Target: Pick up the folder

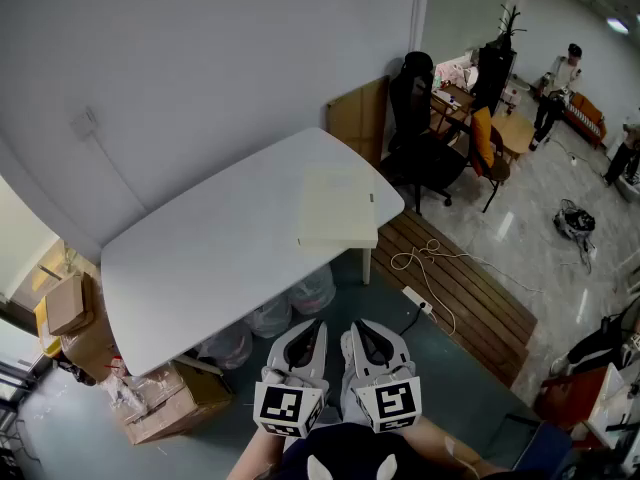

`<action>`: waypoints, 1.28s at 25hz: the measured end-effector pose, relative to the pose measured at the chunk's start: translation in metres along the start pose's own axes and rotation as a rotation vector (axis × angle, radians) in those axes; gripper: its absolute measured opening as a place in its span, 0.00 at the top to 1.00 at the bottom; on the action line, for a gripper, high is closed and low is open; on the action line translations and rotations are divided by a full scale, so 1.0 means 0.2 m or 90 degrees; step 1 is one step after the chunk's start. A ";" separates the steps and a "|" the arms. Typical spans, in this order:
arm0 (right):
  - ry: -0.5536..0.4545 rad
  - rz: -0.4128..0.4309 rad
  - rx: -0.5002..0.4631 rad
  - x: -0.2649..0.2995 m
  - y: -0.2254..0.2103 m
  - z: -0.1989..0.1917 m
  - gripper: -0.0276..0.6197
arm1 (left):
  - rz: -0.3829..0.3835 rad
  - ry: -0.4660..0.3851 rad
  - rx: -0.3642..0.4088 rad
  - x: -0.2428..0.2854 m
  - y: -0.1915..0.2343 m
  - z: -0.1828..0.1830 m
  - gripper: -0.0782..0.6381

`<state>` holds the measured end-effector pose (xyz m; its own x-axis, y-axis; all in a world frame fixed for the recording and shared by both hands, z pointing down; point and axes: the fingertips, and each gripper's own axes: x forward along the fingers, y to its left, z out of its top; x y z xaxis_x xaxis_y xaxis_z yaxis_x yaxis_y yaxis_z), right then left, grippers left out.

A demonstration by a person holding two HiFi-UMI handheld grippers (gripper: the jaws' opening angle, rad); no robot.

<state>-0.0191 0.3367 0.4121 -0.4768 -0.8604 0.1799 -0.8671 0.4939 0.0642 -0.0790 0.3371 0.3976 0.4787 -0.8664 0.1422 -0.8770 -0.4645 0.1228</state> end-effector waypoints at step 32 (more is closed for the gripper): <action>0.011 0.006 0.055 0.71 -0.39 0.02 0.94 | 0.009 0.038 0.002 0.67 0.39 0.09 0.89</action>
<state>-0.0207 0.1755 0.4282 -0.4832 -0.8530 0.1973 -0.8721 0.4888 -0.0229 -0.0849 0.1817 0.4080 0.4680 -0.8604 0.2017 -0.8837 -0.4530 0.1179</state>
